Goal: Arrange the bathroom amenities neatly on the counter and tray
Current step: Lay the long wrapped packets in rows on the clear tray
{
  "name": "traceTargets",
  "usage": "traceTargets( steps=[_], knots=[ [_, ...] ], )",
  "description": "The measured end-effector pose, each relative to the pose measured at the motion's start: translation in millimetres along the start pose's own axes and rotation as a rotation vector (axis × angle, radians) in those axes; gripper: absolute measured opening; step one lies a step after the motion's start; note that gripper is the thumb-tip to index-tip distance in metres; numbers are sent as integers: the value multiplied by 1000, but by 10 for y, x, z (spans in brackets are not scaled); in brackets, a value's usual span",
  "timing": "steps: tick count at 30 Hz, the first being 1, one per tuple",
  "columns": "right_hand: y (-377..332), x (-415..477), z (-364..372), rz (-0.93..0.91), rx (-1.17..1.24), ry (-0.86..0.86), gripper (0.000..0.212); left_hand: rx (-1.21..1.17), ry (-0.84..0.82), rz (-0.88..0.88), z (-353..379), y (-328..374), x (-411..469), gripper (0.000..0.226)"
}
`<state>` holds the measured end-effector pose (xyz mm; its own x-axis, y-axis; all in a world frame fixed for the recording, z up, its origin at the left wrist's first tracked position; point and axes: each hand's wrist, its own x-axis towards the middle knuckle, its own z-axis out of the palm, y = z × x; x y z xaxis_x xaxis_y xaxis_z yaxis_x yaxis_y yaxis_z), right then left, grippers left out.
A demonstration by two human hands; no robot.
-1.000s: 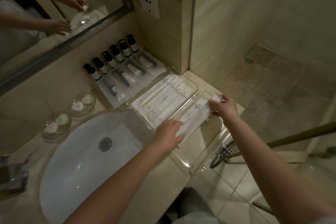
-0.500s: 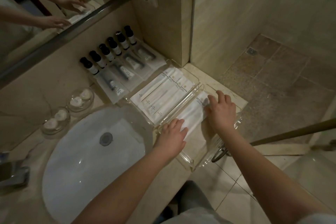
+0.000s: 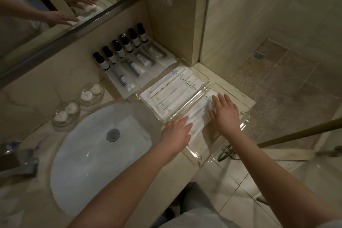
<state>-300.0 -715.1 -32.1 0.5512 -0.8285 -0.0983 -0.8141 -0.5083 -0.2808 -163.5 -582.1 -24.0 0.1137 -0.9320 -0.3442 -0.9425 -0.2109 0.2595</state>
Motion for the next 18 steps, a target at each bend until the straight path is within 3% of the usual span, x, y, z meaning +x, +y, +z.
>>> traceTargets(
  steps=[8, 13, 18],
  knots=[
    [-996, -326, -105, -353, 160, 102, 46, -68, 358, -204, -346, -669, -890, 35],
    [-1895, -656, 106, -593, 164, -63, 42, -214, 443, -452, -244, -1296, -1848, 49],
    [-2847, -1064, 394, -792, 164, -265, 40, -303, 484, -747, -45, -1743, -2841, 38]
  ],
)
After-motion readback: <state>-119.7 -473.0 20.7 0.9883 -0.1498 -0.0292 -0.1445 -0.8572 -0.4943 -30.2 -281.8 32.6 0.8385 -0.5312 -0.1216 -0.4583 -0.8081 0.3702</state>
